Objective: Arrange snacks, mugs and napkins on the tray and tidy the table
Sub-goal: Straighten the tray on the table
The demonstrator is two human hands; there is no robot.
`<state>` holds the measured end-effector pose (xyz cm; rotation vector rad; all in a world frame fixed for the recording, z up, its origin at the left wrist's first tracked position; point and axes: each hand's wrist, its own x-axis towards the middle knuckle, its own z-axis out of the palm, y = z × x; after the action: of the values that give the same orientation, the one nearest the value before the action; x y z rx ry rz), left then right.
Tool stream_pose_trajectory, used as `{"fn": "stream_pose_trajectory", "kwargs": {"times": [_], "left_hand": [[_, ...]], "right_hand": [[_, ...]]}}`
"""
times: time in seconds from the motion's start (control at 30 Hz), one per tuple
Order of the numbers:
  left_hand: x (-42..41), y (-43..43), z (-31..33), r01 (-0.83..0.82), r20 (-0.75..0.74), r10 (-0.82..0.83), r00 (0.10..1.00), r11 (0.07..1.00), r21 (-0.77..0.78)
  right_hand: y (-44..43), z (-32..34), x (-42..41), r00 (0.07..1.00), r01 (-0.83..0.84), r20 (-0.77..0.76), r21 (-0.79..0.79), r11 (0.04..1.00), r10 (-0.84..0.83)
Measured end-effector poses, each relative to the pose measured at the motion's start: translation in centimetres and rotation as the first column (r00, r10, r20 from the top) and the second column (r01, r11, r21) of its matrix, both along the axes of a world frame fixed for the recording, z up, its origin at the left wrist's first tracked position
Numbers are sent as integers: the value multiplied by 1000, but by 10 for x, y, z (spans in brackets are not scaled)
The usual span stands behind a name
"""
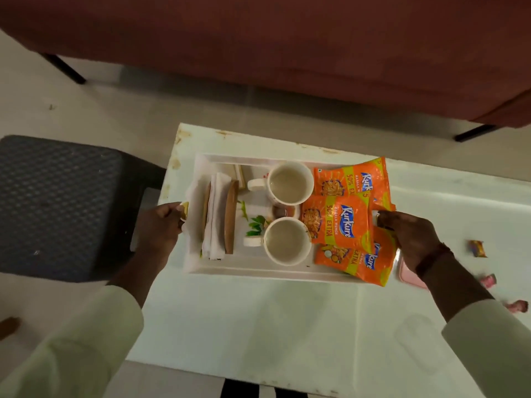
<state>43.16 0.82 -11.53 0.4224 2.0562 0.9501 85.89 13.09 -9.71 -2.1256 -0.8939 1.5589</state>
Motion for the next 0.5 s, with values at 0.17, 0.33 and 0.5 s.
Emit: {"fn": "stream_pose_trajectory", "kwargs": {"times": [0.17, 0.33, 0.5], "left_hand": [[3, 15, -17, 60, -57, -64, 996, 996, -61], [5, 19, -26, 90, -120, -103, 987, 990, -105], [6, 20, -32, 91, -152, -109, 982, 988, -126]], "right_hand": [[-15, -20, 8, 991, 134, -8, -23, 991, -134], [-18, -28, 11, 991, 134, -6, -19, 991, -134], [-16, -33, 10, 992, 121, 31, -9, 993, -121]]}}
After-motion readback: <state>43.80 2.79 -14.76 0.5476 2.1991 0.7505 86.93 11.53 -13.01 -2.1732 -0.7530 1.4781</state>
